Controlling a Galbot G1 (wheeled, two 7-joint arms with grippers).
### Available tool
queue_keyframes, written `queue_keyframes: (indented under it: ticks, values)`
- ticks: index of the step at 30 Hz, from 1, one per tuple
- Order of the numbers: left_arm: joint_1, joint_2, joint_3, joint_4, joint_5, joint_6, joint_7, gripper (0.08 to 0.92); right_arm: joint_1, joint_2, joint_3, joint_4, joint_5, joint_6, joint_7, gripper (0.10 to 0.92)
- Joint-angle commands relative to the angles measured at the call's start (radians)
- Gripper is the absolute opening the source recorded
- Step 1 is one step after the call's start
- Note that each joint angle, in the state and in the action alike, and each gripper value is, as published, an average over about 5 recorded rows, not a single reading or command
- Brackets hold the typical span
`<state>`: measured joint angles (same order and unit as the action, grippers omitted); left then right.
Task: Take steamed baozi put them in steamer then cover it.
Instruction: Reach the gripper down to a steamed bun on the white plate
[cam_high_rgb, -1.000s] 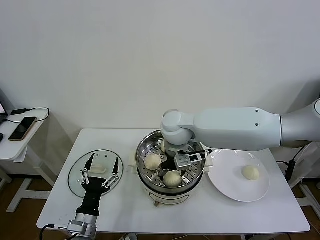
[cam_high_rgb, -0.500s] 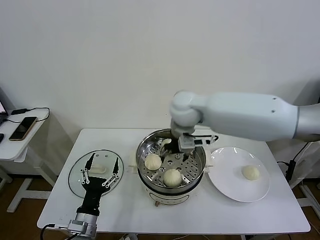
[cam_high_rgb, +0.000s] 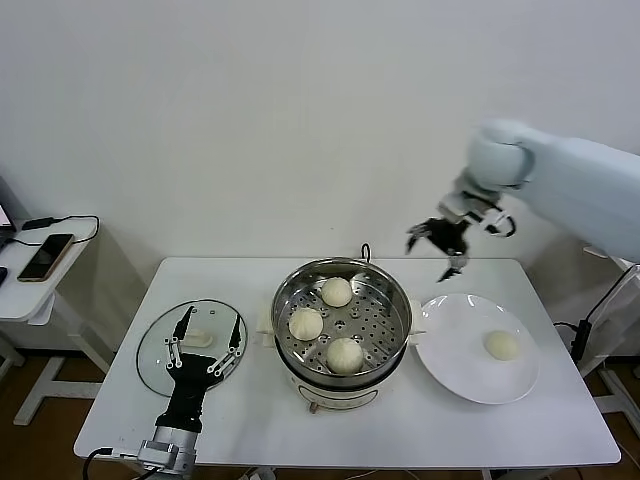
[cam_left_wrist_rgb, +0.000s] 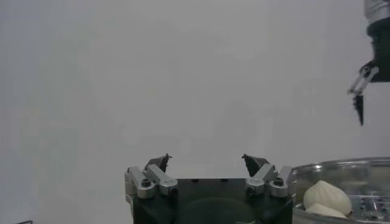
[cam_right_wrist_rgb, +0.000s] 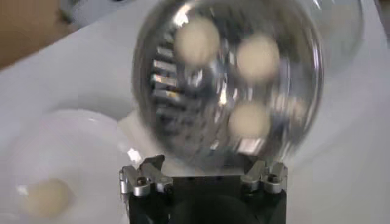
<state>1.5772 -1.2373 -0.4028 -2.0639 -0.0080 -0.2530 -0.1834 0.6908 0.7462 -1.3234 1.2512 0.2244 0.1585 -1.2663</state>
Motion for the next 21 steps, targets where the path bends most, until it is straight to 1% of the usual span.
queue_keyframes:
  ticks: [1,9,16,21]
  values:
    - [0.001,-0.001,0.0,0.0,0.002,0.004,0.001,0.823,-0.106,-0.176,-0.05,-0.206,0.083,-0.147,0.007,0.823]
    - [0.003,-0.005,-0.001,0.002,0.005,0.008,0.001,0.823,-0.3,-0.211,0.016,-0.253,-0.002,-0.121,0.095,0.823]
    - [0.003,-0.007,-0.007,0.006,0.006,0.008,0.003,0.823,-0.42,-0.174,0.127,-0.304,-0.035,-0.117,0.165,0.823]
    - [0.005,-0.009,-0.008,0.008,0.006,0.006,0.003,0.823,-0.484,-0.14,0.175,-0.335,-0.046,-0.112,0.185,0.823]
